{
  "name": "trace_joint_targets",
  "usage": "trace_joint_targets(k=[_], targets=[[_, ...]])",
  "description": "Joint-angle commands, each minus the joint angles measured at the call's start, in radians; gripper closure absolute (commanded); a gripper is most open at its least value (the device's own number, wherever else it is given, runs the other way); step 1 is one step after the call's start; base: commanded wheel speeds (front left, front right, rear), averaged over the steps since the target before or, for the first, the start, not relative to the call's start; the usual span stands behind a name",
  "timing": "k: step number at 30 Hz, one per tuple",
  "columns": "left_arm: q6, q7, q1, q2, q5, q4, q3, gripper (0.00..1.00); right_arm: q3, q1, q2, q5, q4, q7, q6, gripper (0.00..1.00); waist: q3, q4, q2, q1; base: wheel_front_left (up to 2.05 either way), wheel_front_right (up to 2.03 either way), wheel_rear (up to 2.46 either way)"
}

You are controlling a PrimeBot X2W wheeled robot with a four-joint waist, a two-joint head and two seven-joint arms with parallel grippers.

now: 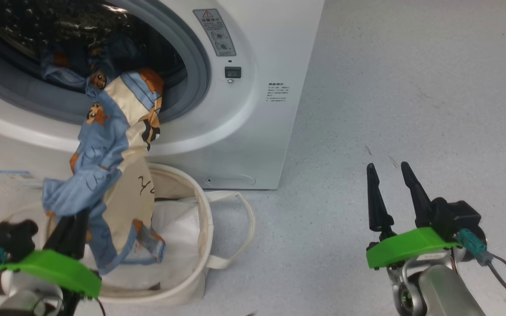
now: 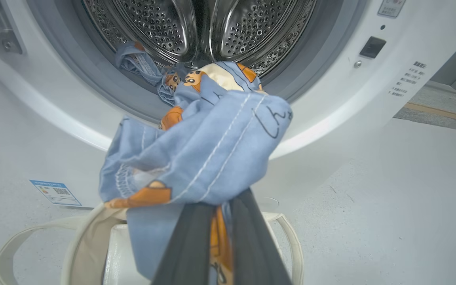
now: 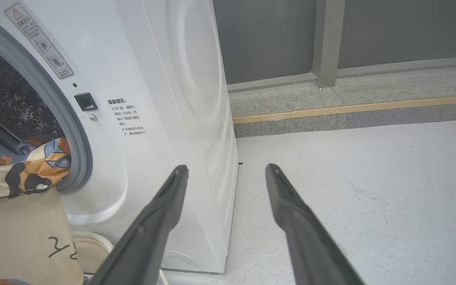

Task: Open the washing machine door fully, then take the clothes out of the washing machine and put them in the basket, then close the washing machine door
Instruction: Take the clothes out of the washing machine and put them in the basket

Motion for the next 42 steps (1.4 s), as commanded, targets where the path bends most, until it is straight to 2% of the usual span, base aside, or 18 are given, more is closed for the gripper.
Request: trace_joint_targets(k=[1, 7, 10, 14, 19, 20, 25, 30, 33, 42], targets=[[0.021, -0.007, -0.01, 0.06, -0.005, -0.058, 0.056, 1.0, 0.019, -0.003, 0.005, -0.008, -0.027, -0.005, 0.001, 0.0, 0.003, 0.0, 0.0, 0.0, 0.0, 0.0, 0.0], [0.103, 0.046, 0.119, 0.109, -0.051, -0.202, 0.08, 1.0, 0.015, -0.009, 0.005, -0.014, -0.027, -0.005, 0.001, 0.0, 0.014, -0.002, 0.0, 0.0, 0.0, 0.0, 0.0], [0.109, 0.077, 0.153, 0.118, -0.077, -0.215, 0.078, 1.0, 0.014, -0.014, 0.005, -0.015, -0.029, -0.005, 0.001, 0.0, 0.023, -0.004, 0.0, 0.0, 0.0, 0.0, 0.0], [0.1, 0.127, 0.146, 0.097, -0.088, -0.141, 0.041, 1.0, 0.015, -0.023, 0.005, -0.019, -0.031, -0.005, 0.001, 0.0, 0.042, -0.008, 0.0, 0.0, 0.0, 0.0, 0.0], [0.034, 0.188, 0.063, 0.027, -0.115, 0.064, -0.004, 1.0, 0.01, -0.036, 0.005, -0.029, -0.04, -0.005, 0.001, 0.0, 0.078, -0.014, 0.0, 0.0, 0.0, 0.0, 0.0], [0.034, 0.188, 0.063, 0.027, -0.115, 0.064, -0.004, 1.0, 0.01, -0.036, 0.005, -0.029, -0.04, -0.005, 0.001, 0.0, 0.078, -0.014, 0.0, 0.0, 0.0, 0.0, 0.0], [-0.055, 0.227, -0.069, -0.066, -0.112, 0.355, -0.054, 1.0, 0.003, -0.046, 0.005, -0.04, -0.049, -0.005, 0.001, 0.0, 0.116, -0.024, 0.0, 0.0, 0.0, 0.0, 0.0], [-0.145, 0.155, -0.228, -0.15, -0.086, 0.61, -0.068, 1.0, -0.005, -0.058, 0.005, -0.055, -0.064, -0.005, 0.001, 0.0, 0.166, -0.031, 0.0, 0.0, 0.0, 0.0, 0.0], [-0.182, 0.094, -0.317, -0.19, -0.069, 0.732, -0.072, 1.0, -0.011, -0.067, 0.005, -0.061, -0.077, -0.005, 0.001, 0.0, 0.201, -0.037, 0.0, 0.0, 0.0, 0.0, 0.0], [-0.233, -0.002, -0.497, -0.259, -0.037, 0.966, -0.079, 1.0, -0.027, -0.095, 0.005, -0.064, -0.122, -0.005, 0.001, 0.0, 0.321, -0.068, 0.0, 0.0, 0.0, 0.0, 0.0]])
